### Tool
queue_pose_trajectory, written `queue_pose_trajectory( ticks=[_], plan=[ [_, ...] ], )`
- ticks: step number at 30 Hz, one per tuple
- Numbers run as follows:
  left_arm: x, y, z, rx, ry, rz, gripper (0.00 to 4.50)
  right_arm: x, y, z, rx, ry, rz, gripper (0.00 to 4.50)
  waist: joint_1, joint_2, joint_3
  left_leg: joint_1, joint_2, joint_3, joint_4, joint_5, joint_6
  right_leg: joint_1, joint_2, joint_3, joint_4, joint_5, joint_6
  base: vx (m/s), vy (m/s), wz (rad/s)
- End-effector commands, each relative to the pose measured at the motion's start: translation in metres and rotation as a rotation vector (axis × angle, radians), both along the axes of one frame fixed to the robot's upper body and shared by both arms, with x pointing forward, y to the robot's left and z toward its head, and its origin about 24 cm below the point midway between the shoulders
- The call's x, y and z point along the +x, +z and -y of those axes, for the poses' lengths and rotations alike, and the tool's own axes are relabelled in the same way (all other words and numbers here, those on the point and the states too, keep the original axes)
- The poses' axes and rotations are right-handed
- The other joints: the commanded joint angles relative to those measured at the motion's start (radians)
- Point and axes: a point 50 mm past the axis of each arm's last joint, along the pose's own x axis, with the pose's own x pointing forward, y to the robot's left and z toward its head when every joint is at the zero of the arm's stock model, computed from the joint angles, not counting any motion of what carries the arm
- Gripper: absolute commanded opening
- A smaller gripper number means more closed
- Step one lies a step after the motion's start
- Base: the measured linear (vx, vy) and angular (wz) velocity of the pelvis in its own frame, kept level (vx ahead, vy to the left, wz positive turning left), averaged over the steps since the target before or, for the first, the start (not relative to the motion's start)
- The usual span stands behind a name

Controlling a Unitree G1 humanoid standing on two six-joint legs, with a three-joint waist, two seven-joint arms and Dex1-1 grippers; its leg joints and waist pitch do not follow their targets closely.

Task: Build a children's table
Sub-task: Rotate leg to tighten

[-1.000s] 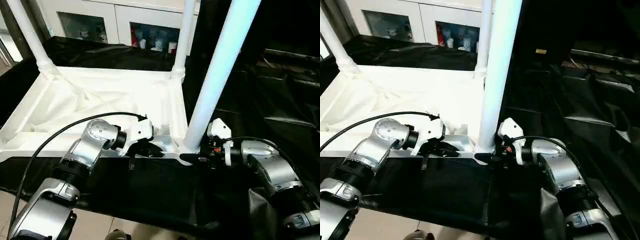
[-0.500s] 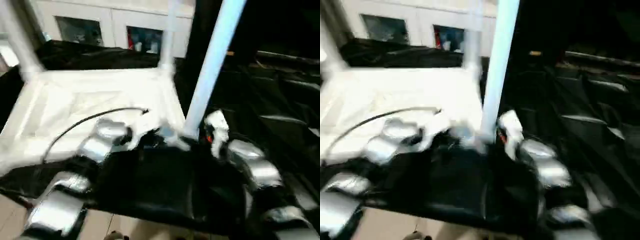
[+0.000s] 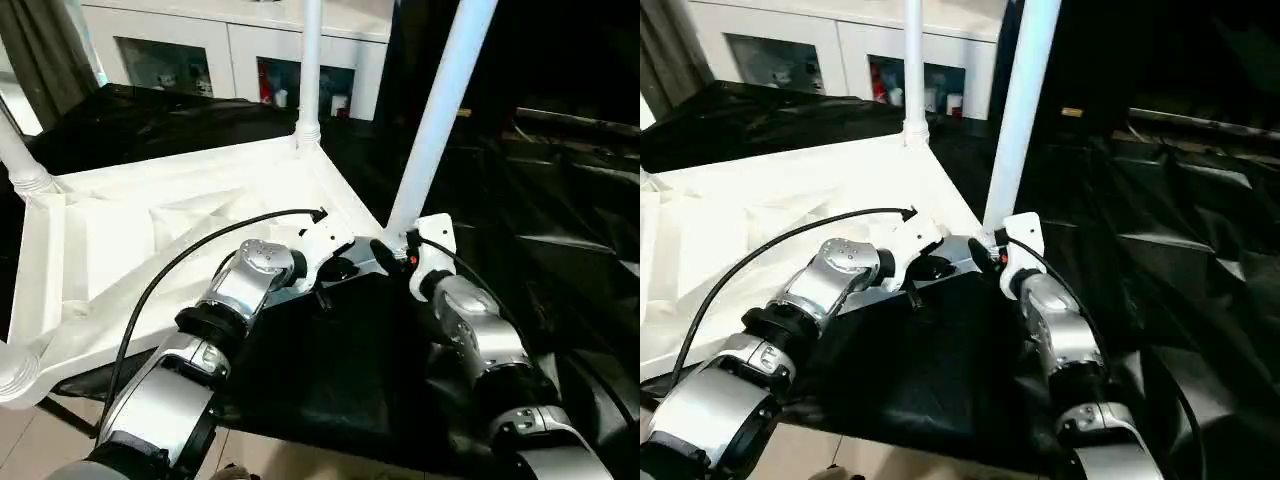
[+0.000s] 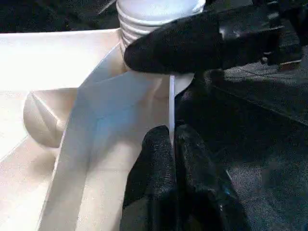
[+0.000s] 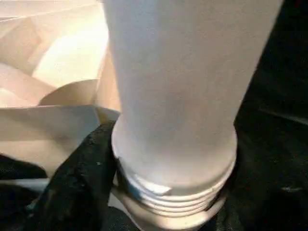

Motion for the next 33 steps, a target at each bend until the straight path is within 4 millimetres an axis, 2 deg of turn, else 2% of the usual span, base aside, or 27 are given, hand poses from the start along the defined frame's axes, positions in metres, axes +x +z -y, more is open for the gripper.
queue_pose_trajectory(
  ticks=[1,4,6,8,9,10,12,13,18,20,22,25,27,29,31,33],
  plan=[
    [-0.003,0.000,0.011,-0.022,-0.035,0.013,0.00,-0.011,-0.005,-0.032,0.052,0.201,-0.032,3.66,0.000,0.000,-0.048,0.005,0.041,-0.024,-0.076,-0.246,0.034,0.032,-0.075,0.052,-0.091,-0.234,-0.190,0.000,0.000,0.00],
    [-0.003,0.001,0.003,-0.016,-0.054,0.019,0.00,-0.011,0.000,-0.023,0.008,0.263,-0.002,3.79,0.003,-0.001,-0.049,0.005,0.041,-0.023,-0.076,-0.236,0.039,0.033,-0.075,0.051,-0.092,-0.240,-0.189,0.000,0.000,0.00],
    [-0.005,0.002,-0.008,-0.010,-0.119,0.022,0.00,-0.016,0.006,-0.013,-0.065,0.412,0.034,3.79,0.006,-0.003,-0.048,0.002,0.042,-0.024,-0.076,-0.217,0.051,0.036,-0.076,0.050,-0.090,-0.223,-0.188,0.000,0.000,0.00],
    [-0.010,0.003,-0.016,-0.015,-0.189,0.004,0.00,-0.020,0.012,-0.005,-0.061,0.505,0.046,3.79,0.007,-0.004,-0.050,0.000,0.043,-0.022,-0.073,-0.200,0.064,0.038,-0.075,0.050,-0.084,-0.182,-0.198,0.000,0.000,0.00],
    [-0.013,0.003,-0.021,-0.019,-0.233,-0.007,0.00,-0.022,0.016,-0.001,-0.053,0.540,0.047,3.79,0.007,0.001,-0.050,-0.003,0.043,-0.023,-0.073,-0.188,0.072,0.041,-0.075,0.051,-0.082,-0.162,-0.202,0.000,0.000,0.00],
    [-0.015,0.003,-0.023,-0.021,-0.262,-0.015,0.00,-0.023,0.018,0.001,-0.049,0.564,0.047,3.79,0.008,0.000,-0.050,-0.002,0.044,-0.024,-0.074,-0.184,0.075,0.041,-0.076,0.051,-0.081,-0.153,-0.206,0.000,0.000,0.00],
    [-0.021,0.004,-0.029,-0.026,-0.331,-0.032,0.00,-0.025,0.022,0.005,-0.063,0.610,0.057,3.79,0.002,0.001,-0.054,-0.004,0.046,-0.023,-0.071,-0.152,0.086,0.043,-0.073,0.050,-0.070,-0.081,-0.236,0.000,0.000,0.00],
    [-0.021,0.004,-0.029,-0.026,-0.334,-0.033,0.00,-0.025,0.023,0.005,-0.064,0.612,0.057,3.79,0.001,0.003,-0.056,0.000,0.047,-0.022,-0.069,-0.134,0.093,0.040,-0.072,0.050,-0.065,-0.039,-0.253,0.000,0.000,0.00],
    [-0.033,0.004,-0.051,0.011,-0.460,-0.103,0.00,-0.034,0.027,0.017,-0.116,0.752,0.029,3.79,0.012,0.008,-0.062,-0.004,0.049,-0.015,-0.059,-0.063,0.127,0.041,-0.067,0.048,-0.044,0.113,-0.295,0.000,0.000,0.00],
    [-0.035,0.005,-0.057,0.018,-0.472,-0.111,0.00,-0.037,0.029,0.020,-0.119,0.795,0.016,3.79,0.015,0.009,-0.058,-0.004,0.051,-0.013,-0.059,-0.079,0.130,0.038,-0.066,0.047,-0.045,0.105,-0.298,0.000,0.000,0.00],
    [-0.036,0.005,-0.063,0.027,-0.479,-0.117,0.00,-0.040,0.030,0.021,-0.120,0.829,0.007,3.79,0.017,0.009,-0.057,-0.004,0.052,-0.014,-0.061,-0.108,0.120,0.038,-0.069,0.047,-0.049,0.061,-0.292,0.000,0.000,0.00],
    [-0.036,0.006,-0.066,0.028,-0.480,-0.123,0.00,-0.041,0.030,0.022,-0.122,0.842,0.002,3.79,0.016,0.007,-0.054,-0.003,0.051,-0.015,-0.065,-0.148,0.089,0.036,-0.070,0.048,-0.057,-0.024,-0.277,0.000,0.000,0.00],
    [-0.036,0.006,-0.067,0.028,-0.480,-0.124,0.00,-0.041,0.030,0.022,-0.123,0.844,0.001,3.47,0.014,0.008,-0.054,-0.003,0.051,-0.015,-0.065,-0.155,0.074,0.035,-0.071,0.049,-0.059,-0.045,-0.271,0.000,0.000,0.00],
    [-0.036,0.007,-0.066,0.021,-0.470,-0.115,0.00,-0.041,0.030,0.020,-0.114,0.850,0.001,3.47,0.013,0.006,-0.054,-0.002,0.050,-0.016,-0.066,-0.156,0.069,0.035,-0.070,0.050,-0.058,-0.047,-0.268,0.000,0.000,0.00],
    [-0.036,0.007,-0.065,0.016,-0.470,-0.113,0.00,-0.042,0.030,0.018,-0.102,0.856,-0.003,3.17,0.012,0.007,-0.056,-0.003,0.050,-0.016,-0.064,-0.142,0.072,0.036,-0.070,0.050,-0.056,-0.022,-0.270,0.000,0.000,0.00],
    [-0.036,0.007,-0.064,0.014,-0.469,-0.110,0.00,-0.042,0.029,0.017,-0.100,0.858,-0.004,3.17,0.013,0.006,-0.056,-0.004,0.049,-0.015,-0.062,-0.128,0.078,0.036,-0.069,0.050,-0.053,0.002,-0.271,0.000,0.000,0.00]
  ],
)
